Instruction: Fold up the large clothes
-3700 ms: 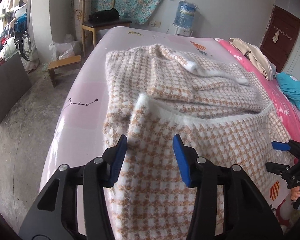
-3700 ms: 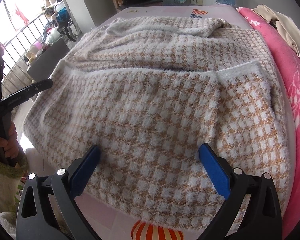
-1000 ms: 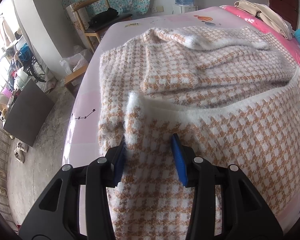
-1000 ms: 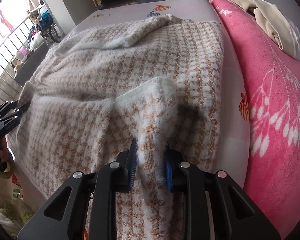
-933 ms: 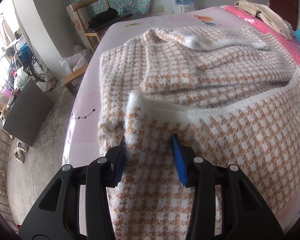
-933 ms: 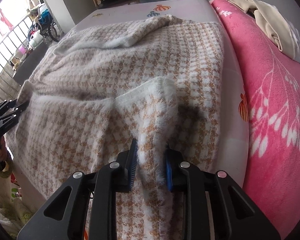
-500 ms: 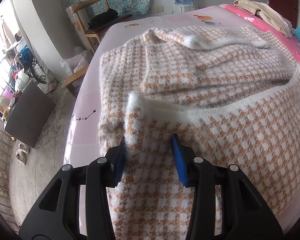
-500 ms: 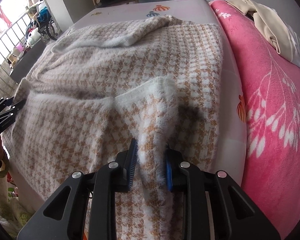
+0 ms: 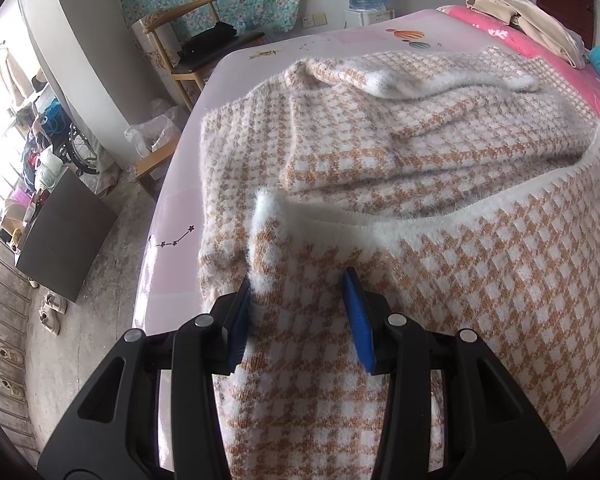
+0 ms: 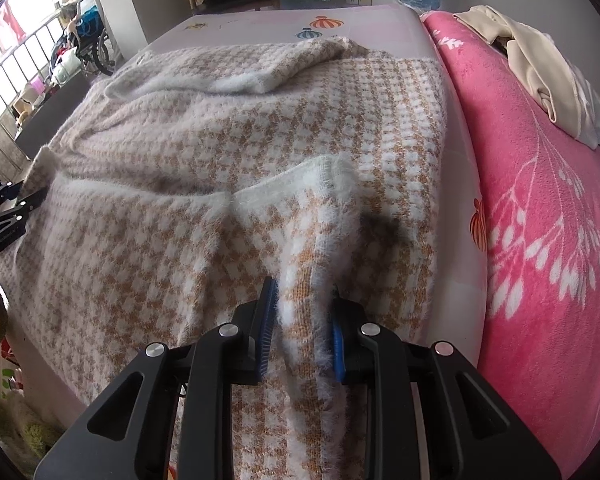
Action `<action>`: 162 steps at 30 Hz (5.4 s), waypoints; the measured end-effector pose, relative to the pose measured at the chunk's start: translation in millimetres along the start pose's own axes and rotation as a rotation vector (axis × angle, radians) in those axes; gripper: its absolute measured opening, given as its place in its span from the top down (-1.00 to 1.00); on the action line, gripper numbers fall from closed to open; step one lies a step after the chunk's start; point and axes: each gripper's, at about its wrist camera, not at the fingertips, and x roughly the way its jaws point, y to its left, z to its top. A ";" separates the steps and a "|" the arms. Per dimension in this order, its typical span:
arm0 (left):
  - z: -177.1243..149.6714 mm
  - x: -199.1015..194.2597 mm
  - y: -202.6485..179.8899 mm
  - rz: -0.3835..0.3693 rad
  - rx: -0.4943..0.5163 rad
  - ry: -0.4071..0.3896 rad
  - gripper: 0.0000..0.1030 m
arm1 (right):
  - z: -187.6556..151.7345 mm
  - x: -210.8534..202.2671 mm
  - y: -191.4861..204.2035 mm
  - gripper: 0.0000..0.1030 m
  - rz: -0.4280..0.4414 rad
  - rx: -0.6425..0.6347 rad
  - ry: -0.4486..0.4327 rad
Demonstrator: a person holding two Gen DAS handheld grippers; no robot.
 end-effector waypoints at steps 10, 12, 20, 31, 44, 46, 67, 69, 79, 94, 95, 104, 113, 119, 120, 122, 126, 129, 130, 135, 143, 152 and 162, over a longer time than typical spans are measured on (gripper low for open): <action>-3.1 -9.0 -1.1 0.049 0.024 -0.060 0.78 | -5.2 -18.0 11.5 0.83 -0.061 -0.019 -0.061; -3.8 -16.6 1.8 0.046 0.013 -0.077 0.81 | -8.8 -28.9 14.2 0.84 -0.073 -0.012 -0.092; -9.8 -81.3 6.1 0.081 0.014 -0.220 0.84 | -27.2 -85.9 23.5 0.85 -0.092 0.004 -0.246; 34.3 -151.7 20.1 0.102 0.009 -0.411 0.86 | -2.8 -153.5 19.0 0.86 -0.070 0.019 -0.435; 197.2 -28.0 69.7 0.067 0.019 -0.320 0.86 | 174.5 -75.7 -32.3 0.86 -0.024 0.046 -0.403; 209.9 16.1 75.6 0.023 0.002 -0.236 0.86 | 194.3 -39.3 -45.8 0.85 0.013 0.071 -0.345; 182.2 39.4 118.6 0.018 -0.137 -0.108 -0.54 | 163.7 70.4 -180.5 -0.46 0.591 0.708 -0.039; 171.4 14.1 118.1 -0.025 -0.158 -0.128 -0.61 | 156.1 49.6 -175.9 -0.46 0.522 0.698 -0.068; 69.0 -109.8 64.6 -0.285 -0.183 -0.234 -0.82 | 60.9 -95.7 -33.5 -0.58 0.152 0.207 -0.221; -18.5 -159.7 -39.3 -0.107 -0.240 -0.243 -0.84 | -69.7 -149.0 90.1 -0.88 -0.167 0.115 -0.391; -18.5 -160.2 -43.0 -0.093 -0.219 -0.239 -0.84 | -69.4 -151.2 93.6 -0.88 -0.189 0.113 -0.394; -21.5 -162.9 -58.3 -0.025 -0.180 -0.216 -0.84 | -74.6 -151.7 102.3 -0.88 -0.174 0.154 -0.405; -27.9 -151.2 -54.9 -0.002 -0.220 -0.163 -0.84 | -71.8 -138.7 103.1 -0.88 -0.201 0.152 -0.357; -30.3 -145.0 -56.5 -0.005 -0.215 -0.136 -0.84 | -70.0 -129.7 102.0 -0.88 -0.192 0.162 -0.325; -30.8 -144.5 -56.6 -0.007 -0.217 -0.133 -0.84 | -69.8 -128.4 101.9 -0.88 -0.192 0.162 -0.320; -31.3 -143.0 -56.7 -0.010 -0.217 -0.127 -0.84 | -69.6 -126.3 102.1 -0.88 -0.195 0.162 -0.312; -31.5 -139.8 -57.3 -0.010 -0.218 -0.117 -0.84 | -69.3 -124.3 101.3 -0.88 -0.191 0.165 -0.300; -32.0 -137.5 -56.9 -0.016 -0.219 -0.109 -0.84 | -70.0 -123.9 103.1 -0.88 -0.193 0.159 -0.296; -31.9 -136.9 -56.8 -0.018 -0.219 -0.107 -0.84 | -70.3 -123.9 103.8 -0.88 -0.196 0.156 -0.295; -32.5 -136.3 -56.3 -0.026 -0.221 -0.101 -0.84 | -70.3 -124.0 105.4 -0.88 -0.201 0.147 -0.292; -33.2 -136.0 -56.2 -0.037 -0.221 -0.101 -0.84 | -68.7 -127.2 105.8 -0.88 -0.216 0.141 -0.296; -33.0 -135.0 -54.7 -0.055 -0.220 -0.094 -0.84 | -67.6 -127.1 104.8 -0.88 -0.226 0.142 -0.287; -32.5 -132.5 -53.9 -0.052 -0.217 -0.086 -0.84 | -67.2 -123.9 106.2 -0.88 -0.227 0.138 -0.275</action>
